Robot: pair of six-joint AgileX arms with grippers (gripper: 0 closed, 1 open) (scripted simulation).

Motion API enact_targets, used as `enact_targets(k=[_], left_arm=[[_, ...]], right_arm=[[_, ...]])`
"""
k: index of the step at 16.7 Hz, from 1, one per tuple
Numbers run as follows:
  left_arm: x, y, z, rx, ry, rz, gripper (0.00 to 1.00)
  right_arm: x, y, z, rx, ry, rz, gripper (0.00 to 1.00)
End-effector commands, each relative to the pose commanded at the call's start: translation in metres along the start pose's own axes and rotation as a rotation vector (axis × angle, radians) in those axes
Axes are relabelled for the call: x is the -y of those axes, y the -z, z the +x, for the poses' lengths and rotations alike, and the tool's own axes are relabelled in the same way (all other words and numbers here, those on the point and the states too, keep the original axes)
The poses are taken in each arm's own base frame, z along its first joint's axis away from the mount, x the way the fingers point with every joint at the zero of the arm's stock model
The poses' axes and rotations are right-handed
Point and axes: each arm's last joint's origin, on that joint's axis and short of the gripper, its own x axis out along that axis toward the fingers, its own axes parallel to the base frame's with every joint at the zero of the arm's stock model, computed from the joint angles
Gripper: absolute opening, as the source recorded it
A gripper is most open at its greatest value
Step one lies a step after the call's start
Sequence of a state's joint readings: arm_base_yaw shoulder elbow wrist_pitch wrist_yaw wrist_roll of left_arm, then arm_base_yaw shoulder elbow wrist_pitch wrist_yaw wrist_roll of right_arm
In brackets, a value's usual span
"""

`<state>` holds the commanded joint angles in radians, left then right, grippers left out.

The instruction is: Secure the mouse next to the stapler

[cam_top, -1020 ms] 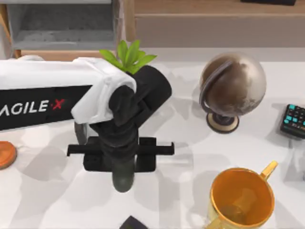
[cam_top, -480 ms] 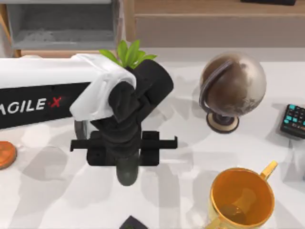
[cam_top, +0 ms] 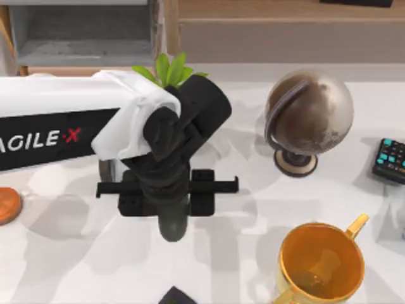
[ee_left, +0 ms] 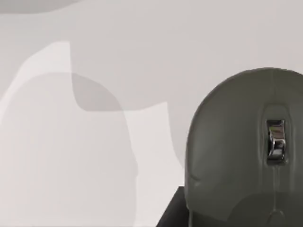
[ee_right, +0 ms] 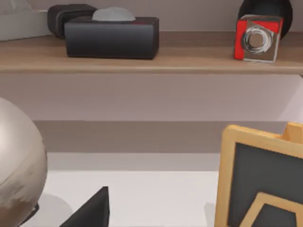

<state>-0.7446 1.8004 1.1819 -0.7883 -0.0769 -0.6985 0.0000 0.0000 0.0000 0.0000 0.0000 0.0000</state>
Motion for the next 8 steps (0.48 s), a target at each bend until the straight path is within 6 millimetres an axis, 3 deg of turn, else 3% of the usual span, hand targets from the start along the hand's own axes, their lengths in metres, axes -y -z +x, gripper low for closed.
enact_targets(k=[8], left_arm=[[-0.006, 0.010, 0.025, -0.070, -0.056, 0.006, 0.00]], right_arm=[[0.000, 0.000, 0.000, 0.000, 0.000, 0.000, 1.00]])
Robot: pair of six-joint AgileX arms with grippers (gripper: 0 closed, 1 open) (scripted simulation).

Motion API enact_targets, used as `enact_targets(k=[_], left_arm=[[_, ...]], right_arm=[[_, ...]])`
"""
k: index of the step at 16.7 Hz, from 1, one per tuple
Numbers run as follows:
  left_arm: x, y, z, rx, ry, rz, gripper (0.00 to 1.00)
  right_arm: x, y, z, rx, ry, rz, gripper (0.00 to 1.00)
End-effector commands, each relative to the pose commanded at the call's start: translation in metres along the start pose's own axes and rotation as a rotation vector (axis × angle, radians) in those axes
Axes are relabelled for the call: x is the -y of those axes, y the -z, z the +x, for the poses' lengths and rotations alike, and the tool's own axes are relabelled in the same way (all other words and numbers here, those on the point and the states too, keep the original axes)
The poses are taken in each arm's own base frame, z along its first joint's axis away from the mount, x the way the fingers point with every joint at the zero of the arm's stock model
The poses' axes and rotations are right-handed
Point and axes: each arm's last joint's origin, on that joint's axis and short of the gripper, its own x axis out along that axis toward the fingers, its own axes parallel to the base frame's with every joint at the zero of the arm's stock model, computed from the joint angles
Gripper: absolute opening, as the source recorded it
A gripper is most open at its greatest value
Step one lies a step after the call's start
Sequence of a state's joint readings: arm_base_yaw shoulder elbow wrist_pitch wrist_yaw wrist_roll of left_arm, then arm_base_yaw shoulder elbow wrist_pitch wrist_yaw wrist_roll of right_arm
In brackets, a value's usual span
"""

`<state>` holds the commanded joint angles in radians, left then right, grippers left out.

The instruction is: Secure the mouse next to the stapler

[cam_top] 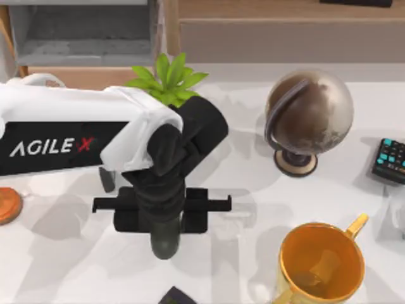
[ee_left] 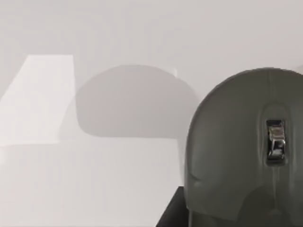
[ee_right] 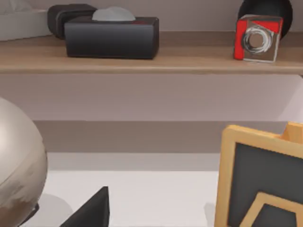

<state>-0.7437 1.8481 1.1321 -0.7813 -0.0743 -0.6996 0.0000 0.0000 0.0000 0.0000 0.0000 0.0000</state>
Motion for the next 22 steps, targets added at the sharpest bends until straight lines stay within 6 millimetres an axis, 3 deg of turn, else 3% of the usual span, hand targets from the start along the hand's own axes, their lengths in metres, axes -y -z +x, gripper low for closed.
enact_targets(k=[4, 17, 22], left_arm=[[0.0000, 0.0000, 0.0000, 0.000, 0.000, 0.000, 0.00], [0.0000, 0.0000, 0.0000, 0.000, 0.000, 0.000, 0.98], [0.0000, 0.0000, 0.0000, 0.000, 0.000, 0.000, 1.00]], right_arm=[[0.0000, 0.0000, 0.0000, 0.000, 0.000, 0.000, 1.00], [0.0000, 0.0000, 0.0000, 0.000, 0.000, 0.000, 1.00], [0.0000, 0.0000, 0.0000, 0.000, 0.000, 0.000, 1.00]])
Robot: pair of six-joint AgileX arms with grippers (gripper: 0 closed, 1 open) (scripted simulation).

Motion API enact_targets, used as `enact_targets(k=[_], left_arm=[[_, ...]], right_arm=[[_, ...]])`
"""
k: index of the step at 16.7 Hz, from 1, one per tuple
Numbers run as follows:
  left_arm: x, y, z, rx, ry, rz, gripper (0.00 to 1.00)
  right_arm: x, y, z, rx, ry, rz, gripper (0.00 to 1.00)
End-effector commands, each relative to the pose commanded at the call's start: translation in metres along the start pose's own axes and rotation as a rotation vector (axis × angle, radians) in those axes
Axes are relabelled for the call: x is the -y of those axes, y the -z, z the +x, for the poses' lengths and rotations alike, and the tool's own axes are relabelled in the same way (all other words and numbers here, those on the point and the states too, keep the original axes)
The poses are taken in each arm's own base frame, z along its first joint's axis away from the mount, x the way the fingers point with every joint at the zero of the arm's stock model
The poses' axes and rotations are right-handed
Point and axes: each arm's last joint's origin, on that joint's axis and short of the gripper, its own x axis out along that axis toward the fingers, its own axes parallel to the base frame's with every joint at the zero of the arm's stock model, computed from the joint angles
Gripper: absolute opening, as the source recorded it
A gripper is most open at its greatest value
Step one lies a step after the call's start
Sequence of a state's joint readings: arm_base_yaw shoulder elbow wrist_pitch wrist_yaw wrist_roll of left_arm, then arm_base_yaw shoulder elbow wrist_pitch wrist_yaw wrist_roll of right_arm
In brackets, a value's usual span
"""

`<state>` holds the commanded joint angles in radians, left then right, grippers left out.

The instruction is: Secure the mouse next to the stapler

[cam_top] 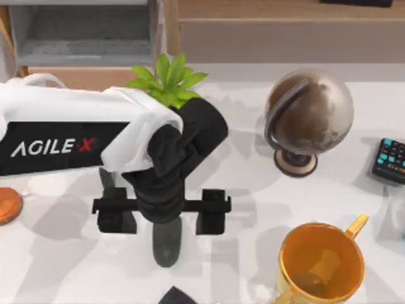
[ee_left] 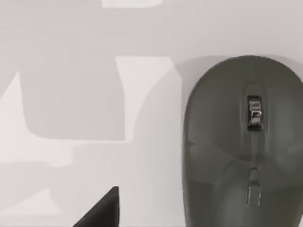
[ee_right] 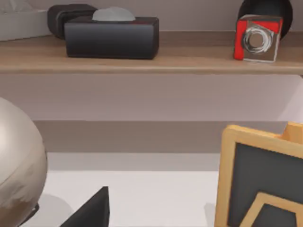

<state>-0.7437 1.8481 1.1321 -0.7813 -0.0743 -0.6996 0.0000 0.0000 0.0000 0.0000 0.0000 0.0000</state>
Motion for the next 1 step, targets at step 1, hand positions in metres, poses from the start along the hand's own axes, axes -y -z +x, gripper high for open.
enact_targets(k=[1], left_arm=[[0.0000, 0.0000, 0.0000, 0.000, 0.000, 0.000, 1.00]], right_arm=[[0.0000, 0.0000, 0.0000, 0.000, 0.000, 0.000, 1.00]])
